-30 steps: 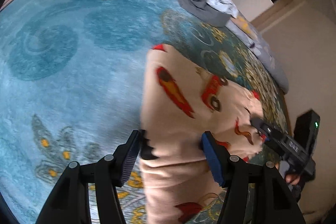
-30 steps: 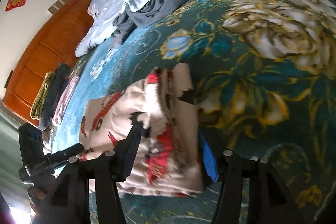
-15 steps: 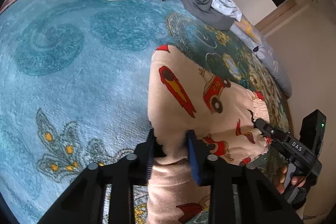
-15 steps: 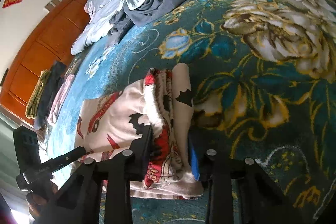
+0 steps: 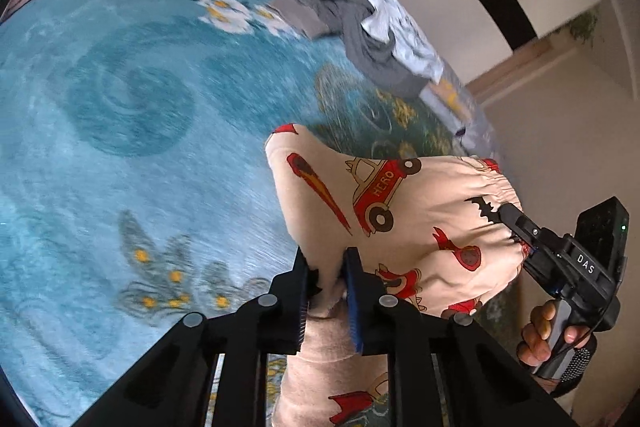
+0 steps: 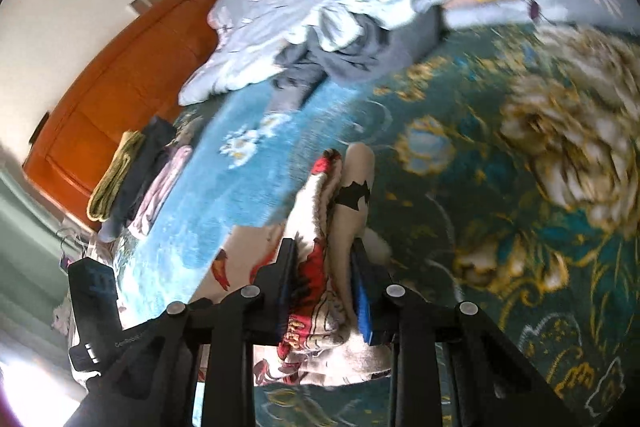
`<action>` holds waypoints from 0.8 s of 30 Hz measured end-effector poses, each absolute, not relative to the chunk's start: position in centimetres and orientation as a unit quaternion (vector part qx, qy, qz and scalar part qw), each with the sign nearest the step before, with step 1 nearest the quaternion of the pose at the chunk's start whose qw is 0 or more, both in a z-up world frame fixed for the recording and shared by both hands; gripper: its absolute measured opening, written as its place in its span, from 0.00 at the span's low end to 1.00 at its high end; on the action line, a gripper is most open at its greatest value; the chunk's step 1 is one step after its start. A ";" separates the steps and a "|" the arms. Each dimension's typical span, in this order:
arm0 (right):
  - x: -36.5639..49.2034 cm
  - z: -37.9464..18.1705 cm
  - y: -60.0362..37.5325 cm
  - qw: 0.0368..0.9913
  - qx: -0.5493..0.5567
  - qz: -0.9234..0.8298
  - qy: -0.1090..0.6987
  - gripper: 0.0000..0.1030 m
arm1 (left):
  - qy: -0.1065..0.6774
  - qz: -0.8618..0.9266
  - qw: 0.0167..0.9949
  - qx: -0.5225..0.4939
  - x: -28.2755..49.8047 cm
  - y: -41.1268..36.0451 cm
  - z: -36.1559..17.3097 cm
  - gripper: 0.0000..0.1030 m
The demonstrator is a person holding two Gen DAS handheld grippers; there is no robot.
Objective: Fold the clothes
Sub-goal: 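Lift the folded pants with both grippers and carry them toward the headboard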
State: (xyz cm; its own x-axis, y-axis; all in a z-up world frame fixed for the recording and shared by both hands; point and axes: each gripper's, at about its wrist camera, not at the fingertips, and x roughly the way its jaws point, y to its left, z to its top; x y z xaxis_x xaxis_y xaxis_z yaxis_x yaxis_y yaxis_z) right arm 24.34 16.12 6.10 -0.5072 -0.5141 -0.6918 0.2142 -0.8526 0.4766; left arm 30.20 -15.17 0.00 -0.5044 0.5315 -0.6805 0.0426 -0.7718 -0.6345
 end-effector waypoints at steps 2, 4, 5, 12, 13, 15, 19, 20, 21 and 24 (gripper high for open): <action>24.1 7.3 14.4 0.227 0.444 -0.853 -0.155 0.26 | -0.313 0.817 0.144 -0.463 30.5 -17.1 0.8 0.17; 23.8 8.1 12.4 0.241 0.440 -0.853 -0.142 0.26 | -0.323 0.821 0.138 -0.451 30.8 -19.2 1.6 0.17; 23.6 8.5 11.3 0.248 0.440 -0.852 -0.137 0.26 | -0.327 0.823 0.134 -0.445 31.0 -20.3 2.1 0.17; 21.2 11.6 0.5 0.326 0.434 -0.832 -0.115 0.26 | -0.338 0.855 0.087 -0.383 32.0 -29.9 6.6 0.17; 20.7 12.2 -1.5 0.343 0.432 -0.827 -0.114 0.26 | -0.337 0.861 0.079 -0.373 32.1 -31.5 7.5 0.17; 19.8 13.3 -4.8 0.371 0.427 -0.817 -0.111 0.26 | -0.333 0.872 0.064 -0.354 32.1 -34.5 9.3 0.17; 16.9 16.7 -12.8 0.440 0.412 -0.791 -0.103 0.25 | -0.329 0.889 0.029 -0.317 30.8 -40.4 12.5 0.17; 16.2 17.6 -14.7 0.457 0.408 -0.784 -0.102 0.25 | -0.327 0.893 0.021 -0.307 30.5 -41.9 13.3 0.17; 15.3 18.6 -16.7 0.473 0.403 -0.777 -0.102 0.25 | -0.326 0.897 0.012 -0.298 30.1 -43.4 14.1 0.17; 12.9 21.4 -22.3 0.515 0.386 -0.759 -0.095 0.25 | -0.322 0.908 -0.015 -0.269 29.1 -47.8 16.5 0.17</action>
